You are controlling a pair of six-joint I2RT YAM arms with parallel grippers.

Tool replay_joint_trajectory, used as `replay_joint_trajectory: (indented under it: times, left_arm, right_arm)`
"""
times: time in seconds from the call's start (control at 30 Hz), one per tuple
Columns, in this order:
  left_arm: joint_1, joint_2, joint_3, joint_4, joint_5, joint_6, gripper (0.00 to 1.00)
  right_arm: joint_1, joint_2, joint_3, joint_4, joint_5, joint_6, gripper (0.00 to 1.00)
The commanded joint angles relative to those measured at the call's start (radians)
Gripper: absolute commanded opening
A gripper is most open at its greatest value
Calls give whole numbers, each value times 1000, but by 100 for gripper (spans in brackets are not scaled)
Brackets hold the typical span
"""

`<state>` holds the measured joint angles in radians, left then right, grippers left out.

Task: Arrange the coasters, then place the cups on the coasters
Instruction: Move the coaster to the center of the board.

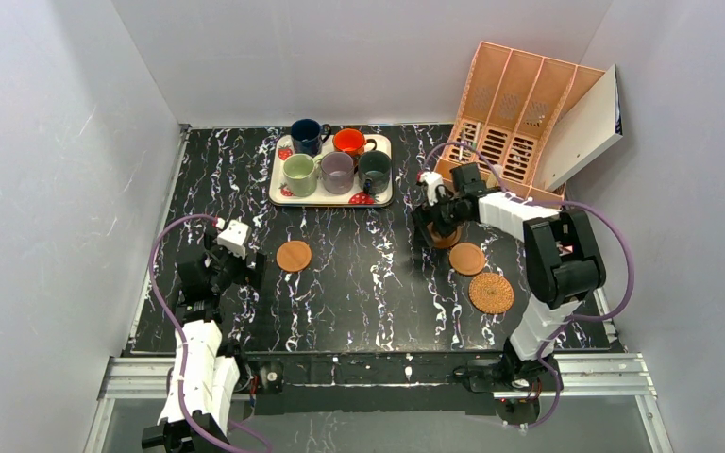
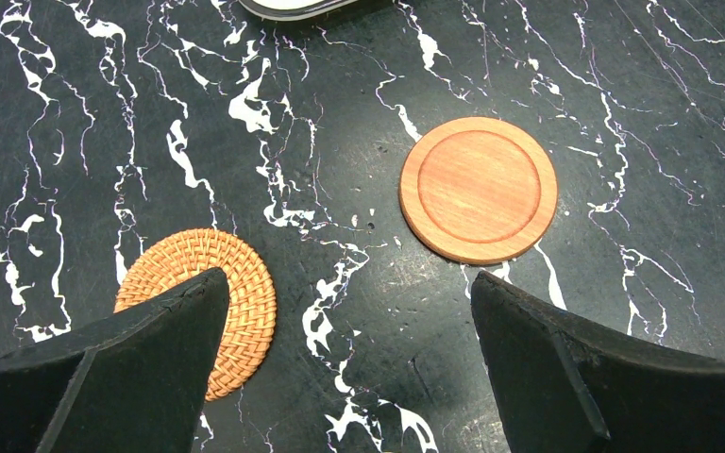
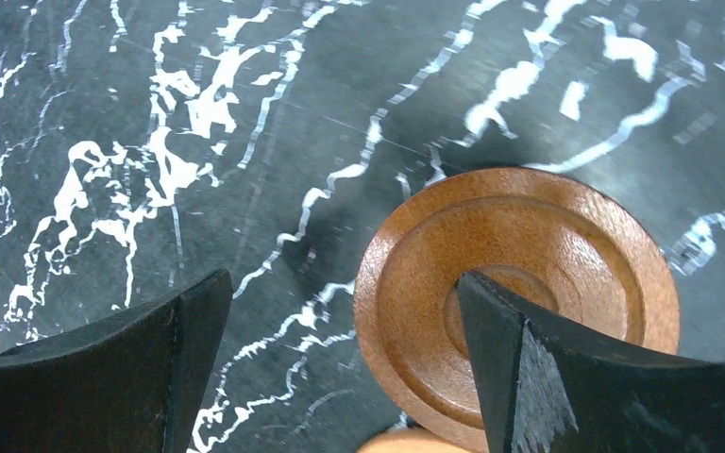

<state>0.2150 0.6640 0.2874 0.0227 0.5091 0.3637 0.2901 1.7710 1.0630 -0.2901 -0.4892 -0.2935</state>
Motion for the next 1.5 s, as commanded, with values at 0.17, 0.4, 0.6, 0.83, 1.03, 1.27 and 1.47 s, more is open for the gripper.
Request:
replay_joint_trajectory:
  times: [0.17, 0.4, 0.6, 0.83, 1.03, 1.27, 1.47]
  left_arm:
    - [6, 3, -8, 19, 3, 9, 98]
    - [7, 9, -10, 22, -1, 11, 98]
    - [7, 12, -10, 23, 1, 11, 98]
    - [6, 14, -8, 23, -1, 11, 98]
    - [7, 13, -8, 21, -9, 12, 98]
    - [7, 8, -11, 23, -9, 12, 98]
    - [6, 30, -4, 22, -10, 14, 98]
  right_arm:
    - [265, 51, 13, -42, 54, -37, 99]
    - [477, 54, 97, -134, 109, -79, 99]
    - [482, -134, 119, -92, 203, -123, 99]
    - [480, -213, -7, 129, 510, -187, 99]
    - [467, -137, -34, 131, 655, -208, 99]
    - [406, -191, -25, 59, 561, -199, 99]
    - [391, -134, -9, 13, 572, -213, 99]
